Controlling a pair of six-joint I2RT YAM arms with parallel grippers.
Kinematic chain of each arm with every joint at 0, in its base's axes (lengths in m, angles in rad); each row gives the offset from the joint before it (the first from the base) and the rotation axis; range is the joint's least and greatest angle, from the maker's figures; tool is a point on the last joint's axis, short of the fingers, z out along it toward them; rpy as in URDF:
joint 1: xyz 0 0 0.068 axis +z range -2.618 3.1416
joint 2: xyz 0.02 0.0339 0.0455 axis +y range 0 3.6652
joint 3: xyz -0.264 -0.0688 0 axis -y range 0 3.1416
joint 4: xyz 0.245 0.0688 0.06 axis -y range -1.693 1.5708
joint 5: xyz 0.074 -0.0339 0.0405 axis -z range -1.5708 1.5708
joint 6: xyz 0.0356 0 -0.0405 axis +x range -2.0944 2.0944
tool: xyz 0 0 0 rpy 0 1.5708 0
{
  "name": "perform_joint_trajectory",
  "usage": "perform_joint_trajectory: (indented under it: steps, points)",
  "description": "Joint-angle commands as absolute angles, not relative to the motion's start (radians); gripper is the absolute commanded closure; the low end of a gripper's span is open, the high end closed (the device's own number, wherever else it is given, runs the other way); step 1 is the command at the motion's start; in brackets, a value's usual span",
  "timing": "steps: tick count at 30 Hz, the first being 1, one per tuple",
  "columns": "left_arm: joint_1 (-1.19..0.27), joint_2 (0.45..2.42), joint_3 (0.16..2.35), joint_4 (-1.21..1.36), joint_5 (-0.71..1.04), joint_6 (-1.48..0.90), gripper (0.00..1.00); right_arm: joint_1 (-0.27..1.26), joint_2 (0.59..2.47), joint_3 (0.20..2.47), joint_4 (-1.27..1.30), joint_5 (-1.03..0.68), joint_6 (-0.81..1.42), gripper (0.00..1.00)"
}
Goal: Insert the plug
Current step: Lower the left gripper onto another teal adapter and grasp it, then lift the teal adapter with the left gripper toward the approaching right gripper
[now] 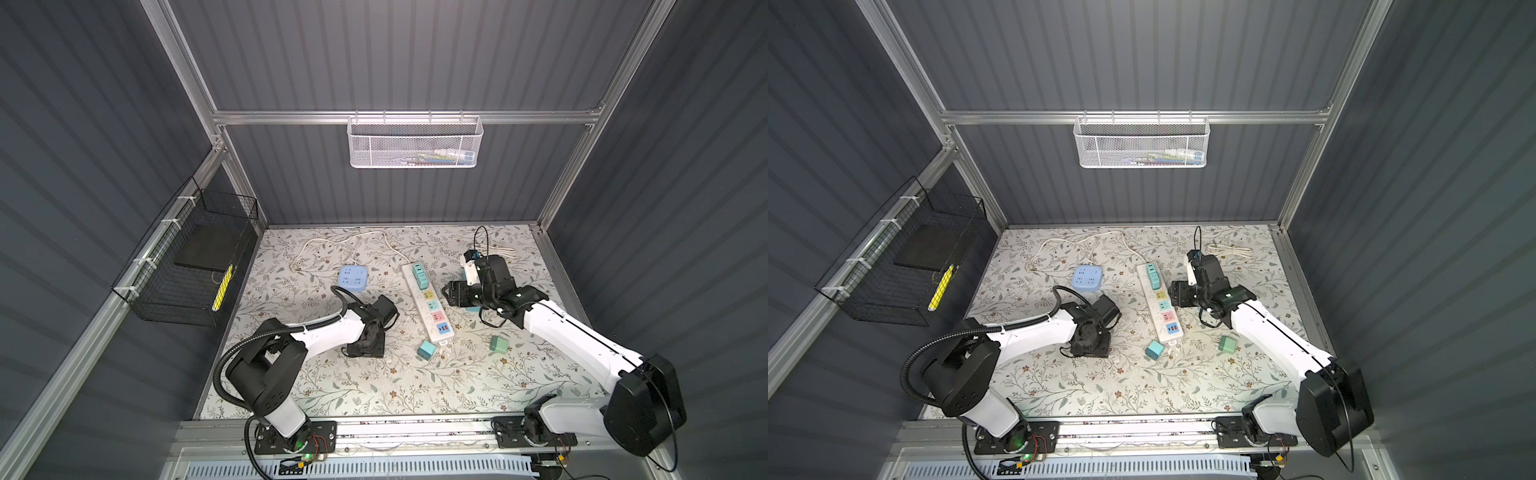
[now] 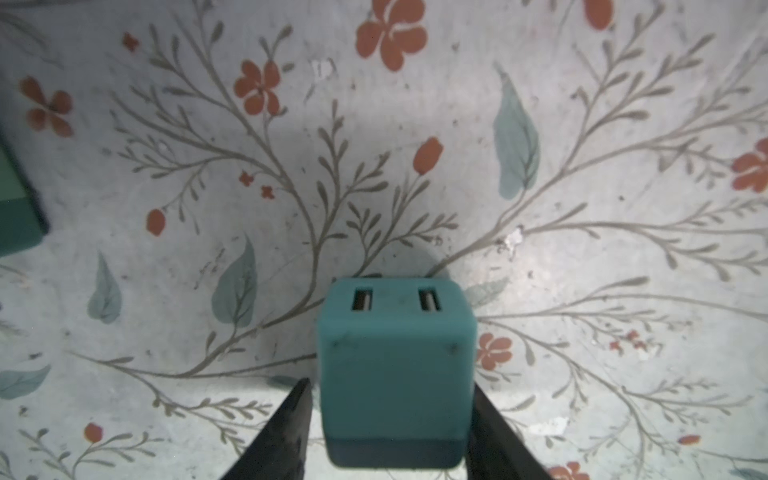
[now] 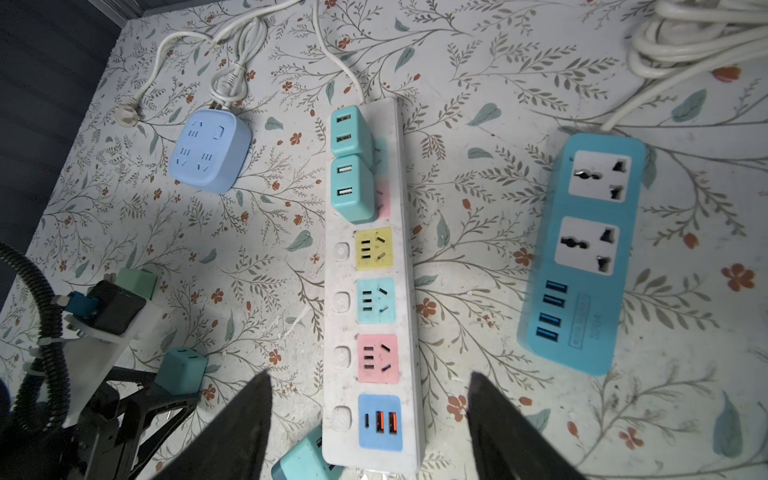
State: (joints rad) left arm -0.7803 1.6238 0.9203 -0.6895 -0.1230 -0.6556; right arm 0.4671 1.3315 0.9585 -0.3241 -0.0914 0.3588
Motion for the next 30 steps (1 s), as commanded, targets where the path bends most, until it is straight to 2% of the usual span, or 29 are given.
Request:
perform_joint_trajectory:
  steps: [1, 4, 11, 17, 23, 30]
  points:
    - [-0.784, 1.618, 0.896, -0.668, -0.120, -0.640, 0.45, 0.463, 1.380, 1.000, -0.345, -0.115, 0.360, 0.27]
    - [-0.784, 1.611, 0.887, -0.651, -0.127, -0.633, 0.47, 0.462, 1.413, 1.037, -0.362, -0.121, 0.356, 0.27]
    - [-0.783, 1.629, 0.890, -0.615, -0.126, -0.608, 0.43, 0.463, 1.449, 1.090, -0.409, -0.112, 0.340, 0.27]
    - [-0.783, 1.640, 0.876, -0.555, -0.098, -0.611, 0.68, 0.463, 1.459, 1.110, -0.437, -0.106, 0.326, 0.27]
    - [-0.783, 1.631, 0.901, -0.541, -0.113, -0.550, 0.74, 0.463, 1.449, 1.100, -0.447, -0.108, 0.327, 0.27]
    - [-0.784, 1.535, 1.018, -0.444, -0.196, -0.340, 0.79, 0.462, 1.408, 1.086, -0.468, -0.110, 0.316, 0.28]
